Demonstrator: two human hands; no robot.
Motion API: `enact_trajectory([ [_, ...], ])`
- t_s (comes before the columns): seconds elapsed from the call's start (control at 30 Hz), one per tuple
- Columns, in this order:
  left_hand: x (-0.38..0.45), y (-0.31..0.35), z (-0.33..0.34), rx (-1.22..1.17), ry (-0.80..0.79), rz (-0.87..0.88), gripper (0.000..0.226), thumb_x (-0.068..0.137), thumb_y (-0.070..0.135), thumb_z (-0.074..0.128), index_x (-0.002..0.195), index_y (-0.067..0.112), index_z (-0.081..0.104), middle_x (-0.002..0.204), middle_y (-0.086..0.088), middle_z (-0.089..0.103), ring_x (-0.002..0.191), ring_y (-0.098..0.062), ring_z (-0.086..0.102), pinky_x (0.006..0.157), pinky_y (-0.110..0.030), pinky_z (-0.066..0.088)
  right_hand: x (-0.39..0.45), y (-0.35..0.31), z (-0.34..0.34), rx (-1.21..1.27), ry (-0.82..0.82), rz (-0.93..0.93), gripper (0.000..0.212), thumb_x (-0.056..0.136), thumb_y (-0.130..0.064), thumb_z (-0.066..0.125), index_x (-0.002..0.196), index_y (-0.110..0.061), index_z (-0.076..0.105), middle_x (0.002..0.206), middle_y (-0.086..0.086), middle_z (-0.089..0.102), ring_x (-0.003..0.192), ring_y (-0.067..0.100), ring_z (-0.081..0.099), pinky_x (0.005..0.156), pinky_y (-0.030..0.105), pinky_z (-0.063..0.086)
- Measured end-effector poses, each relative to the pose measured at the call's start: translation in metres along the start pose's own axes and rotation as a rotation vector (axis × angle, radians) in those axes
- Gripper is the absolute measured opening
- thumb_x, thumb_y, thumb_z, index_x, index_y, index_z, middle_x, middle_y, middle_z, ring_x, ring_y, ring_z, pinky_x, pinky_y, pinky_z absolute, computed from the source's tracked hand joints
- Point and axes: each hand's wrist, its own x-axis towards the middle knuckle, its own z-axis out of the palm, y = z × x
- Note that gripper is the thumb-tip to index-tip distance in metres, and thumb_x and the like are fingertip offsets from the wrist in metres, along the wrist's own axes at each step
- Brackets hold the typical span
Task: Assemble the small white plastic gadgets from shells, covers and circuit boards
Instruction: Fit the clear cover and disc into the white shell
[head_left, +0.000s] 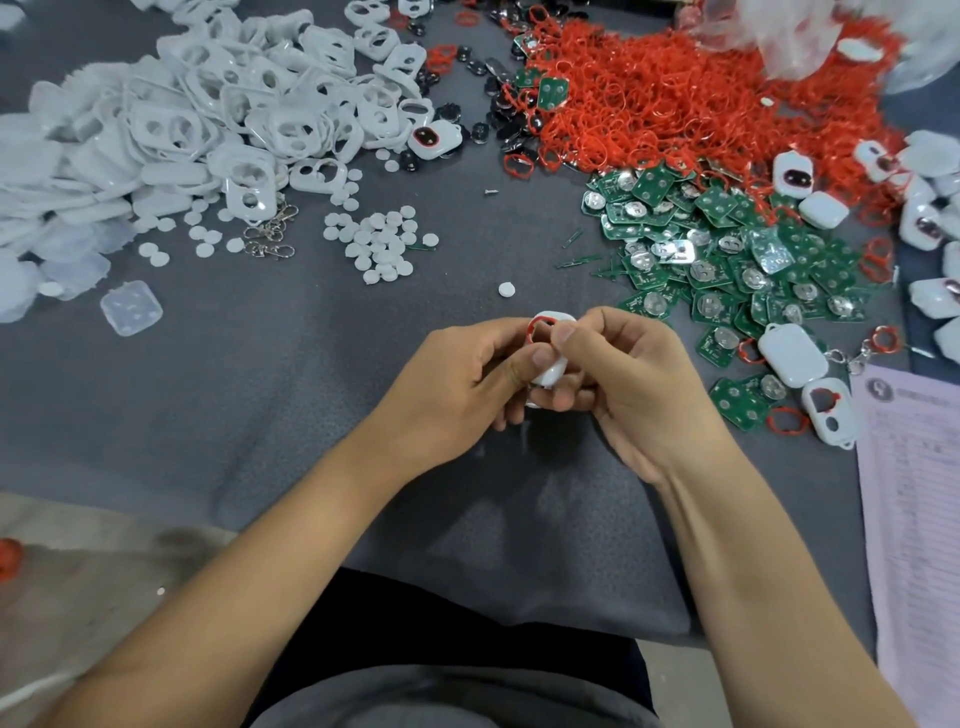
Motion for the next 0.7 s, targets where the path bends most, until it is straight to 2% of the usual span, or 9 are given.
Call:
enact_trajectory([
  [0.17, 0.0004, -0.0009, 0.0010, 0.032, 0.003, -0.005, 0.027, 0.106, 0.040, 0.052, 0.118, 0.023, 0.070, 0.069, 0.008, 0.068, 0.054, -0.006, 0.065, 0.056, -0.015, 0.050, -0.0006, -0.0011, 0.0022, -0.050, 0.035, -0.013, 0.022, 0.085, -0.020, 0.067, 0.065, -0.013, 0.059, 0.053, 0.009, 0.062, 0.044, 0.015, 0.061, 0.055, 0.031, 0.059],
  [0.27, 0.0004, 0.0002, 0.0019, 0.023, 0.011, -0.009, 0.020, 0.106, 0.040, 0.055, 0.117, 0.031, 0.068, 0.070, 0.005, 0.069, 0.054, -0.005, 0.065, 0.055, -0.015, 0.050, -0.0005, -0.0002, 0.0024, -0.100, 0.072, -0.012, 0.024, 0.082, -0.022, 0.067, 0.058, -0.021, 0.062, 0.056, 0.012, 0.064, 0.045, 0.019, 0.061, 0.055, 0.034, 0.059],
  [0.33, 0.0006, 0.0009, 0.0027, 0.011, 0.027, -0.023, 0.016, 0.105, 0.038, 0.058, 0.116, 0.032, 0.067, 0.070, 0.002, 0.070, 0.054, -0.005, 0.065, 0.054, -0.016, 0.050, -0.0006, -0.0002, 0.0017, -0.123, 0.097, -0.019, 0.022, 0.080, -0.023, 0.068, 0.058, -0.020, 0.064, 0.059, 0.013, 0.065, 0.046, 0.018, 0.062, 0.051, 0.029, 0.055],
  [0.43, 0.0002, 0.0024, 0.0038, -0.047, 0.090, -0.070, 0.015, 0.102, 0.035, 0.063, 0.110, 0.024, 0.070, 0.066, 0.005, 0.070, 0.053, -0.005, 0.065, 0.053, -0.017, 0.051, -0.0006, 0.0011, 0.0004, -0.154, 0.126, -0.048, 0.015, 0.082, -0.019, 0.068, 0.068, -0.013, 0.066, 0.061, 0.014, 0.067, 0.048, 0.018, 0.066, 0.049, 0.024, 0.054],
  [0.57, -0.0005, 0.0049, 0.0007, -0.185, 0.135, -0.095, 0.011, 0.103, 0.024, 0.064, 0.102, 0.015, 0.070, 0.067, -0.004, 0.071, 0.052, -0.011, 0.065, 0.053, -0.022, 0.054, -0.0008, 0.0021, -0.0004, -0.133, 0.090, -0.041, 0.018, 0.100, -0.006, 0.060, 0.084, -0.006, 0.068, 0.068, 0.014, 0.070, 0.052, 0.018, 0.068, 0.052, 0.025, 0.056],
  [0.7, -0.0007, 0.0065, -0.0005, -0.263, 0.142, -0.064, 0.017, 0.104, 0.023, 0.061, 0.103, 0.008, 0.068, 0.069, -0.004, 0.071, 0.054, -0.016, 0.066, 0.056, -0.026, 0.056, -0.0019, -0.0008, -0.0037, 0.006, -0.043, 0.000, 0.016, 0.100, -0.020, 0.063, 0.096, -0.008, 0.073, 0.076, 0.016, 0.071, 0.058, 0.016, 0.068, 0.056, 0.026, 0.058],
])
